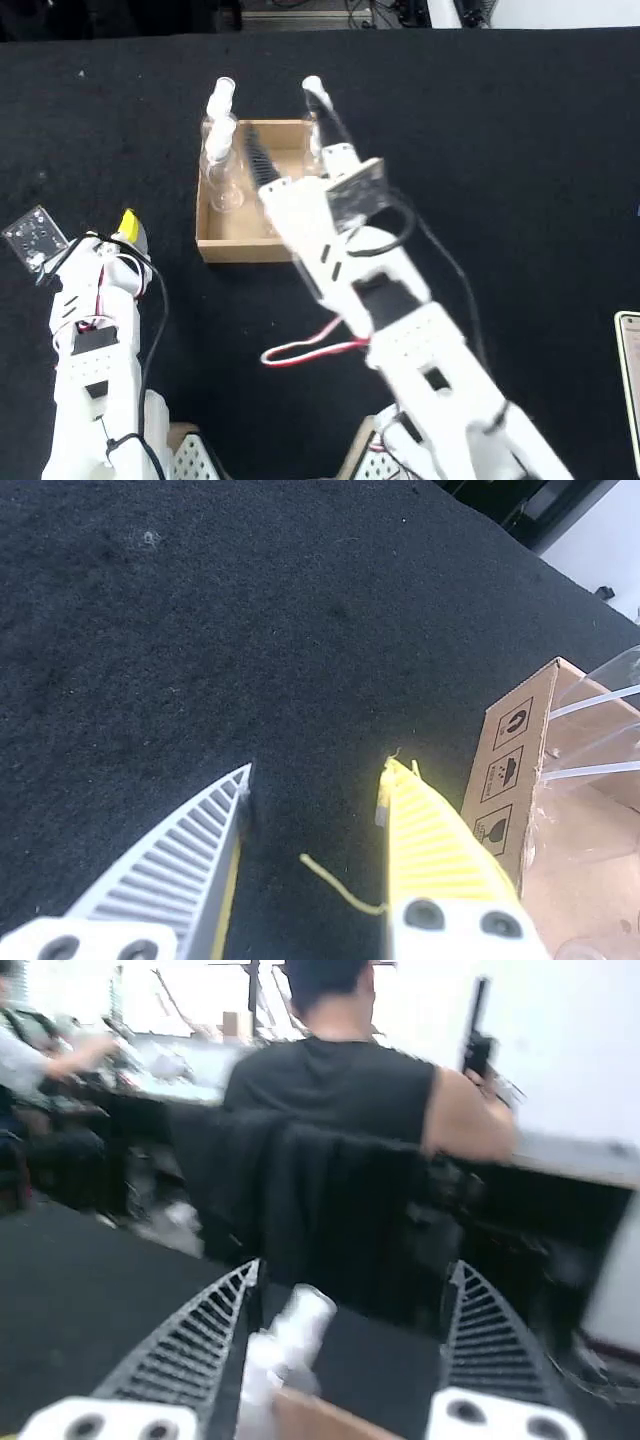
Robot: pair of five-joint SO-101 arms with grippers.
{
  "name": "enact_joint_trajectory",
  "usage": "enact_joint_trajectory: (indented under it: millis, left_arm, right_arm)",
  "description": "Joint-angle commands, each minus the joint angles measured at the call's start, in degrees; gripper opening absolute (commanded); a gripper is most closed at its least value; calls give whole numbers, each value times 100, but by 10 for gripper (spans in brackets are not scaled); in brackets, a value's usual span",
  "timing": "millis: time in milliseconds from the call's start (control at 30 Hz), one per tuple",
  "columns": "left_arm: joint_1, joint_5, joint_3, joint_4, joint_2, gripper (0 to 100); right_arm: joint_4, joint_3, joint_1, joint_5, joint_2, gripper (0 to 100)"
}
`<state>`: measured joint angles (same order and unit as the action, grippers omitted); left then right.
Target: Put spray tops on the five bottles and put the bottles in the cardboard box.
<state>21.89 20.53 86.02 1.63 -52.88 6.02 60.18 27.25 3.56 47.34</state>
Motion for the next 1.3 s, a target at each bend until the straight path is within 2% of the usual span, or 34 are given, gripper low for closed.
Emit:
enact_joint_trajectory:
  millis: [0, 67, 133, 233, 300, 467, 633, 700, 867, 1000, 1100, 1267]
  left_arm:
    - [75, -273, 13, -79, -167, 96]
    - [31, -615, 4, -79, -167, 20]
    - [22, -730, 22, -79, -167, 45]
    - [31, -765, 48, -35, -202, 28]
    - [40, -765, -13, 457, -466, 30]
    - [-31, -774, -259, 2470, -2127, 29]
    - [-699, -1609, 532, 2716, -3719, 29]
    - [-813, -1670, 655, 2919, -4088, 29]
    - [-848, -1705, 699, 3411, -4677, 29]
    - [-866, -1697, 725, 3640, -4958, 29]
    - [-1156, -1723, 725, 3938, -5143, 29]
    - [-1446, -1741, 356, 4519, -5178, 29]
  right_arm:
    - [-1793, -356, -730, 26, 1059, 93]
    - [-2637, -356, -1160, 26, 1481, 4]
    - [-3358, -356, -1512, 26, 1771, 47]
    - [-4079, -356, -1864, 88, 1859, 11]
    - [-4290, -312, -2145, 88, 1798, 14]
    - [-4387, 277, -2743, 79, 1789, 14]
    - [-4527, 1086, -3112, 70, 2220, 10]
    - [-4888, 1235, -3314, 53, 2598, 10]
    - [-5723, 1868, -3420, 79, 3793, 11]
    - [-5776, 2774, -3455, 88, 4716, 11]
    - [-5829, 3345, -3455, 88, 5420, 11]
    - [-6787, 3336, -3437, 88, 6167, 11]
